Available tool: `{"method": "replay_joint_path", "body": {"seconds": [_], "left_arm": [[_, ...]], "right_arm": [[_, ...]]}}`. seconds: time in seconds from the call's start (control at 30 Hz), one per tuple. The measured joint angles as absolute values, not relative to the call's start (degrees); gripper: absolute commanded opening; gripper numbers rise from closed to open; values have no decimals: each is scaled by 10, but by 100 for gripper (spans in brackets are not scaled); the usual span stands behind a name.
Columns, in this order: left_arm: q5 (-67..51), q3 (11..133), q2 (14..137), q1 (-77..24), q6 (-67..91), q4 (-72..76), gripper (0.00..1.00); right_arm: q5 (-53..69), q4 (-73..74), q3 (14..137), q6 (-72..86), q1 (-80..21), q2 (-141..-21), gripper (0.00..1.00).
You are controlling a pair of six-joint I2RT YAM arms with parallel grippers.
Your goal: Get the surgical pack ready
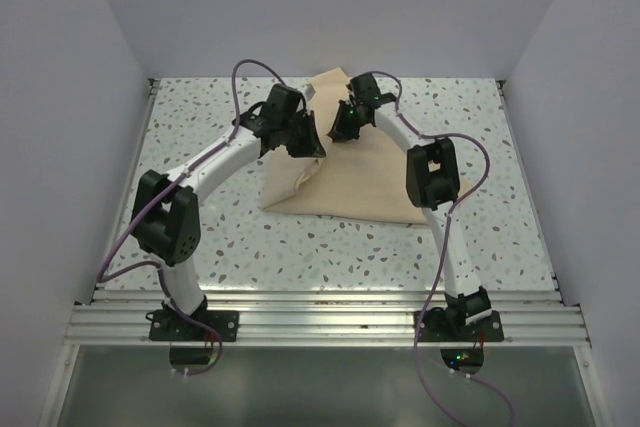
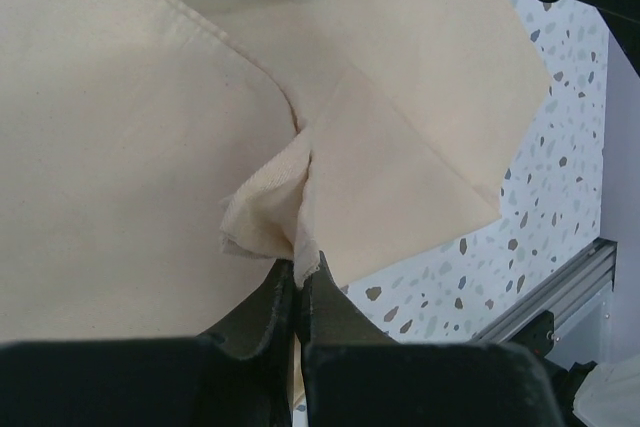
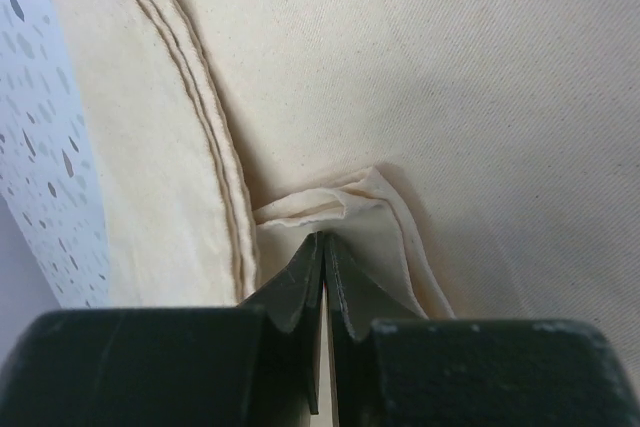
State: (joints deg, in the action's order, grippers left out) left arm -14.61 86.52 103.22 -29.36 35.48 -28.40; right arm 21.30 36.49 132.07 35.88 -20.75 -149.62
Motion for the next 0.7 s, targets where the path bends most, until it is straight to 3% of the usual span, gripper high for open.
{"method": "replay_joint_path", "body": {"seconds": [0.23,0.37,0.43,0.5,0.57,0.7], "left_arm": [[-147,896,1067,-294,355,-286,0],[-157,898,1078,-294,357,-281,24],[-167,898,1084,-294,361,-277,30],[-180,898,1088,-294,363,-271,55],[-191,898,1089,-295,363,-264,70],[-204,899,1089,-295,360,-251,74]], "right_arm": [[239,359,1310,361,-202,-1495,6],[256,354,1289,367,-191,-1484,6],[262,359,1271,367,-184,-1473,6],[263,373,1260,366,-172,-1463,6],[260,386,1258,363,-154,-1458,6],[248,412,1258,349,-115,-1449,11]]}}
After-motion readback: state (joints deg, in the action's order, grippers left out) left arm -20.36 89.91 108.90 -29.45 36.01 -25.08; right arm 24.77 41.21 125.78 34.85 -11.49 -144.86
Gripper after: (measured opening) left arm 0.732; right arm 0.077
